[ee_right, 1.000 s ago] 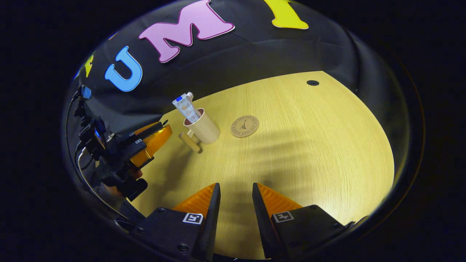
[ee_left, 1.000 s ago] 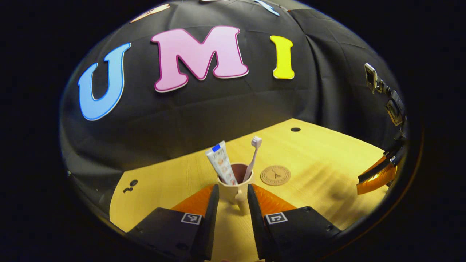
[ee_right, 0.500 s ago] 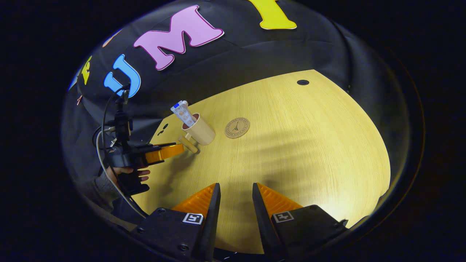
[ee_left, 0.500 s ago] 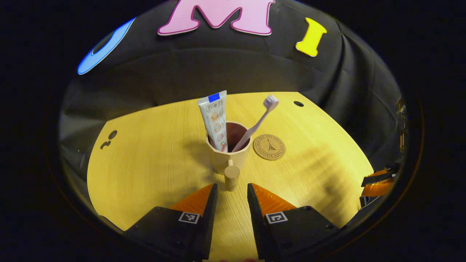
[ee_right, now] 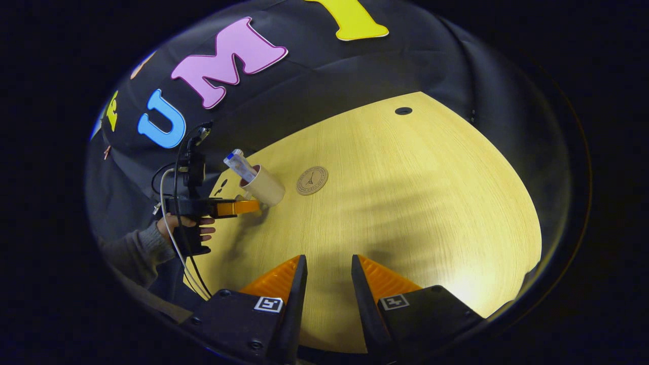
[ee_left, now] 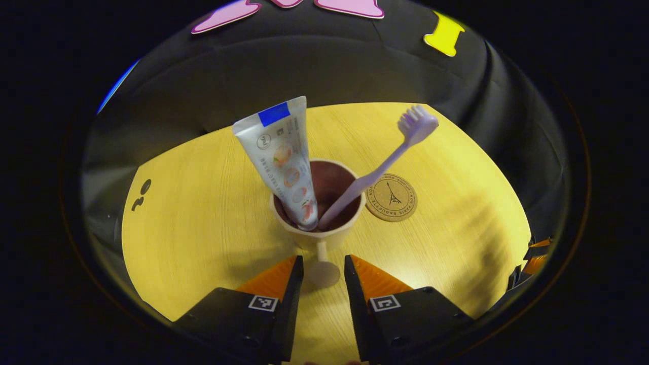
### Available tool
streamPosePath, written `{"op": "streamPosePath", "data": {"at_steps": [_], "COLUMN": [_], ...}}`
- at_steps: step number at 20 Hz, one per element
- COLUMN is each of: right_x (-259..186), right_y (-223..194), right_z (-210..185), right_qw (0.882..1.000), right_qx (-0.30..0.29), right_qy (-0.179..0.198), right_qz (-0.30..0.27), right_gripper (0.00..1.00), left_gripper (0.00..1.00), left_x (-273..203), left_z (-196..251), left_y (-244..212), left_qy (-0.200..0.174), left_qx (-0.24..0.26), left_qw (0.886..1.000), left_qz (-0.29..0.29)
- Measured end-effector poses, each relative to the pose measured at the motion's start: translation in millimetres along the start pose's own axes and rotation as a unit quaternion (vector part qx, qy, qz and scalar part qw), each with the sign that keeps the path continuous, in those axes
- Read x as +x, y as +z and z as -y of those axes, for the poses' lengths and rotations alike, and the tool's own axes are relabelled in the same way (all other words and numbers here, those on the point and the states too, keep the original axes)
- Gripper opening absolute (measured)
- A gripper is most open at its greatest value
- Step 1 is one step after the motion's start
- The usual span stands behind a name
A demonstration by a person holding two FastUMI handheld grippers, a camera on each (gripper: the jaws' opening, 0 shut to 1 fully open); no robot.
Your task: Put the toothbrush and toothpaste on the desktop into the cup, then pick up the cup and place it on the coaster on the desktop.
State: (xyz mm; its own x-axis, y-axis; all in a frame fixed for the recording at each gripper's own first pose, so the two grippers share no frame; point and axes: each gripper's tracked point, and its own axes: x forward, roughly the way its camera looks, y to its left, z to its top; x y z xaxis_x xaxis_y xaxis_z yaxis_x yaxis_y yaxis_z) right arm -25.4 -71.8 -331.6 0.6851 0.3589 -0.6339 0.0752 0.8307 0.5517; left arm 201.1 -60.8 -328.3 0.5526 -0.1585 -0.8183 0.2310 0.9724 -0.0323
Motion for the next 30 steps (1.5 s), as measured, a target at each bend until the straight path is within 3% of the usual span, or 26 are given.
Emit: {"op": "streamPosePath", "data": {"at_steps": [7,9,10,12,13,14,20,23,24,25,30], "right_x": [1,1,2,2,3,2,2,3,3,3,1], "right_y": [-9,-12,-14,-16,-17,-19,-22,-23,-23,-24,-23], "right_z": [5,5,5,5,6,6,7,6,6,5,6], "right_qw": [1.000,1.000,1.000,1.000,1.000,1.000,1.000,1.000,1.000,1.000,1.000], "right_qx": [0.013,0.015,0.016,0.021,0.022,0.023,0.027,0.025,0.025,0.024,0.026], "right_qy": [0.005,0.005,0.006,0.006,0.006,0.005,0.002,0.002,0.001,0.001,-0.003], "right_qz": [-0.007,-0.008,-0.010,-0.011,-0.011,-0.011,-0.015,-0.018,-0.018,-0.017,-0.014], "right_gripper": [0.54,0.54,0.54,0.54,0.54,0.54,0.54,0.54,0.54,0.54,0.54], "left_gripper": [0.53,0.51,0.45,0.51,0.48,0.33,0.27,0.25,0.30,0.26,0.30], "left_x": [18,20,21,24,25,27,26,23,23,20,6], "left_z": [3,3,4,2,0,-1,-1,-2,-2,-2,9], "left_y": [-4,-2,-1,-1,-1,-1,0,2,2,3,20], "left_qy": [-0.017,-0.017,-0.021,-0.017,-0.013,-0.014,-0.019,-0.018,-0.018,-0.018,-0.021], "left_qx": [-0.020,-0.018,-0.018,-0.016,-0.014,-0.013,-0.022,-0.030,-0.035,-0.038,-0.004], "left_qw": [0.999,0.999,0.999,0.999,0.999,0.999,0.999,0.999,0.999,0.999,1.000], "left_qz": [-0.038,-0.038,-0.041,-0.048,-0.049,-0.050,-0.040,-0.032,-0.029,-0.023,0.004]}}
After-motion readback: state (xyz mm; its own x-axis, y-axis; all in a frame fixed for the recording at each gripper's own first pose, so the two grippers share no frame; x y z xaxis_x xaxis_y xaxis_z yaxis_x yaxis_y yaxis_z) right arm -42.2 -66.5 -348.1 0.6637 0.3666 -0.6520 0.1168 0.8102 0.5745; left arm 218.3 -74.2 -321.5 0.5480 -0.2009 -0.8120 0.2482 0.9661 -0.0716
